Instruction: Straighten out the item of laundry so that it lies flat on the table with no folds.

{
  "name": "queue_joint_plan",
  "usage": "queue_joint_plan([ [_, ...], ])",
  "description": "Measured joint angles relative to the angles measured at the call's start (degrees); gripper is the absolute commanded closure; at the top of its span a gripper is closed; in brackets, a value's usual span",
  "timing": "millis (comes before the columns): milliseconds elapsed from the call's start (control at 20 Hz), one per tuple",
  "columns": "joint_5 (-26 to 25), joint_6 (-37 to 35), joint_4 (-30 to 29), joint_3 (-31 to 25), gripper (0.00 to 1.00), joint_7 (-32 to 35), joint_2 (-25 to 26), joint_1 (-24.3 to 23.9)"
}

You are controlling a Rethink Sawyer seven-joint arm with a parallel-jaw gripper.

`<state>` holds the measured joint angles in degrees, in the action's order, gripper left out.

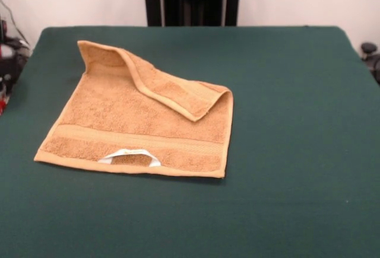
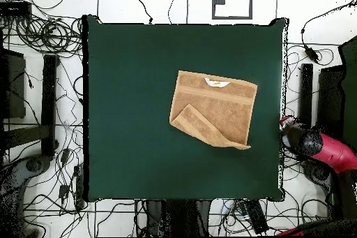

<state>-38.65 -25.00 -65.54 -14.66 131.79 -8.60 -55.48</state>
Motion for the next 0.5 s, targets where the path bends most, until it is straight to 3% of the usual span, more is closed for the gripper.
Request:
queue_joint_plan([
  [500,5.5,6.8,5.0,6.0,0.00,0.9,4.1,5.2],
])
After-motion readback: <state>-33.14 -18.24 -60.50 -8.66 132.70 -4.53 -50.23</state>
